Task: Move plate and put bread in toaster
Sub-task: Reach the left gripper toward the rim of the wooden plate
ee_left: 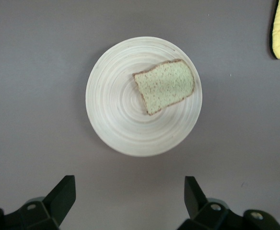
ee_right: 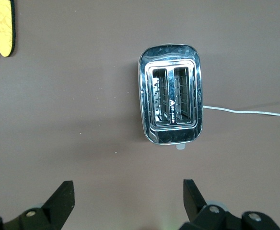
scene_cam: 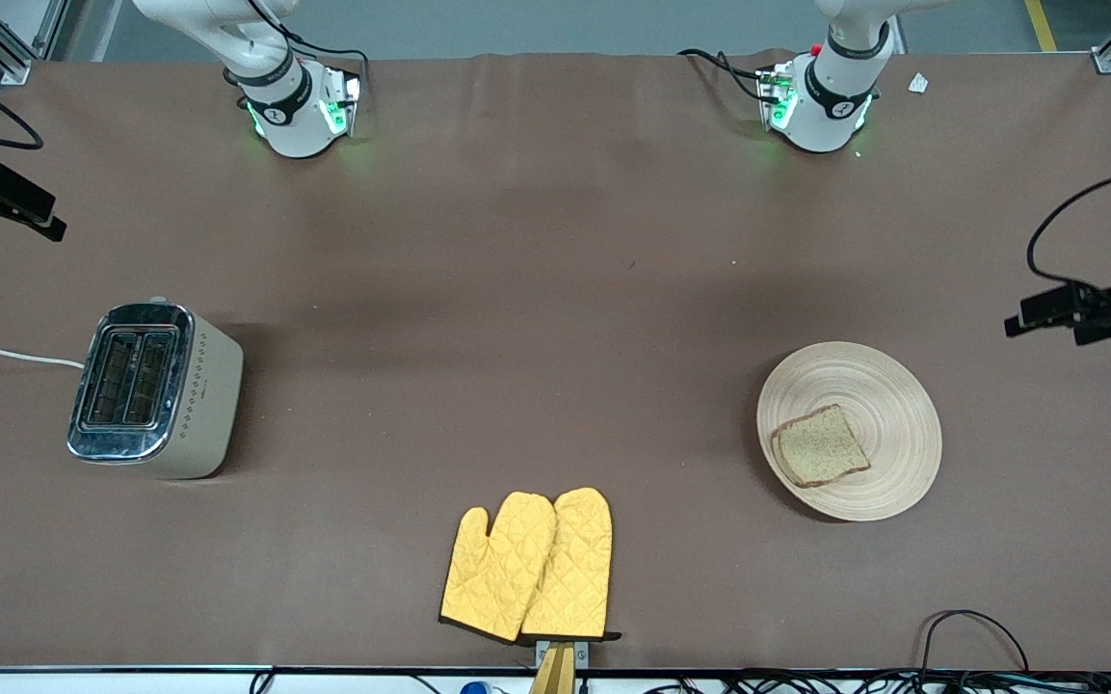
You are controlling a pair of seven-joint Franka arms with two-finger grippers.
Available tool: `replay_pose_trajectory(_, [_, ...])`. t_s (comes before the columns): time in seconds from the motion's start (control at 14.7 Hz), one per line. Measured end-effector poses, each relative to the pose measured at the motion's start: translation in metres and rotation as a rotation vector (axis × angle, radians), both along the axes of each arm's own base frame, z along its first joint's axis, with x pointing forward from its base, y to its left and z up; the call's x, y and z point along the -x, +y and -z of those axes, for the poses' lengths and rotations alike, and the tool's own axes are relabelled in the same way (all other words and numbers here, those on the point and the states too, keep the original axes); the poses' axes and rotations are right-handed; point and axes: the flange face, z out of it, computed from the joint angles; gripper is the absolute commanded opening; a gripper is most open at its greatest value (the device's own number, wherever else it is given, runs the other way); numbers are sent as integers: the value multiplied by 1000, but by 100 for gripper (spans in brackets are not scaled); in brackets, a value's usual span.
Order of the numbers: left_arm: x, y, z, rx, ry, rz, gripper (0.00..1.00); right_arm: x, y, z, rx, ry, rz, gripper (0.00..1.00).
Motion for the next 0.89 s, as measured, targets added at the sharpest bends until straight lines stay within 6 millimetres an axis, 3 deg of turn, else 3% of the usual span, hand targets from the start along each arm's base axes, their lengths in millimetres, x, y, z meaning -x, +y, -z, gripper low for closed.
replay_pose_trajectory(0.27, [-26,40,74,93,-27,24,100,0,0,0,0,0,0,100])
replay_pose_trajectory(0.48, [-30,75,126,186,-28,40,96,-1,0,0,0,-3,0,100])
replay_pose_trajectory(0.68, [-29,115,181,235,-54,60,86,-1,0,0,0,-6,-1,100])
replay_pose_trajectory(0.89, [-32,133,224,304,-73,62,69,-1,0,0,0,-6,-1,100])
